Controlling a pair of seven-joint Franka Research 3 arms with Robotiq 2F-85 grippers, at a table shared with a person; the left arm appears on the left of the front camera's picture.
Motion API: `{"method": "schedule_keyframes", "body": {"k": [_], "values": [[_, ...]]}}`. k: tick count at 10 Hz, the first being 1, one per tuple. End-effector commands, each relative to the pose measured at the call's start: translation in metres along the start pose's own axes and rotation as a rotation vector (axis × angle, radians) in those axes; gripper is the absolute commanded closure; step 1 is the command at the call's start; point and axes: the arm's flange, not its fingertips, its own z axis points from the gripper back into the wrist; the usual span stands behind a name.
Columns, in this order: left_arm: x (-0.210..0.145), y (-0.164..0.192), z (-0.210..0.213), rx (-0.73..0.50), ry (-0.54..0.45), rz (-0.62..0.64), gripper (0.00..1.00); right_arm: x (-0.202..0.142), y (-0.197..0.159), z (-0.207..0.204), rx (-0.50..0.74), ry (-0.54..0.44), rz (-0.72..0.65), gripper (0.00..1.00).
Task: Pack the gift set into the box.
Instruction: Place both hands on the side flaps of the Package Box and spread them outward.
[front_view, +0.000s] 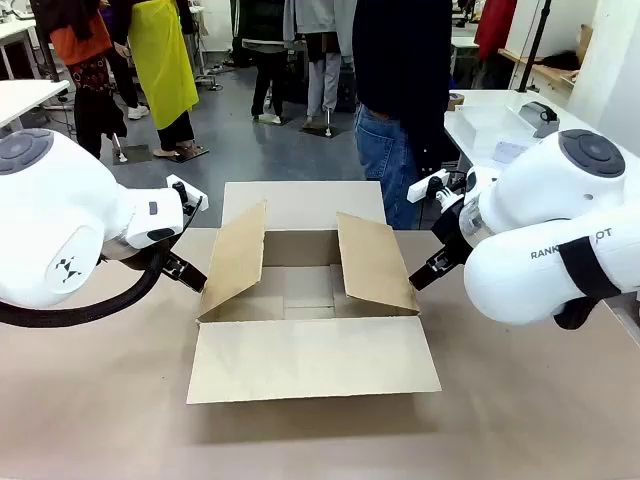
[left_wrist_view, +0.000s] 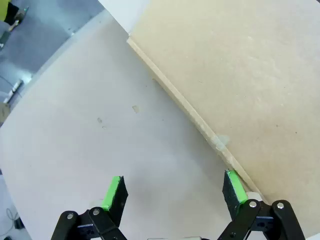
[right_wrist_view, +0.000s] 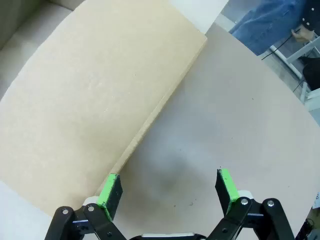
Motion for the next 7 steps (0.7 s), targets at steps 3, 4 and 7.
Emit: {"method": "schedule_keyframes", "body": {"k": [3,4,7], "values": [[0.0005,-0.0006,0.0003,0.000,-0.002,-0.001,0.00,0.0000,0.0000,0.0000,0.000,0.000,0.000,0.00],[0.0005,-0.0006,0.0003,0.000,-0.002,-0.001,0.00,0.0000,0.0000,0.0000,0.000,0.000,0.000,0.00],[0.0005,-0.0006,0.0003,0.000,-0.002,-0.001,0.00,0.0000,0.0000,0.0000,0.000,0.000,0.000,0.00]]}}
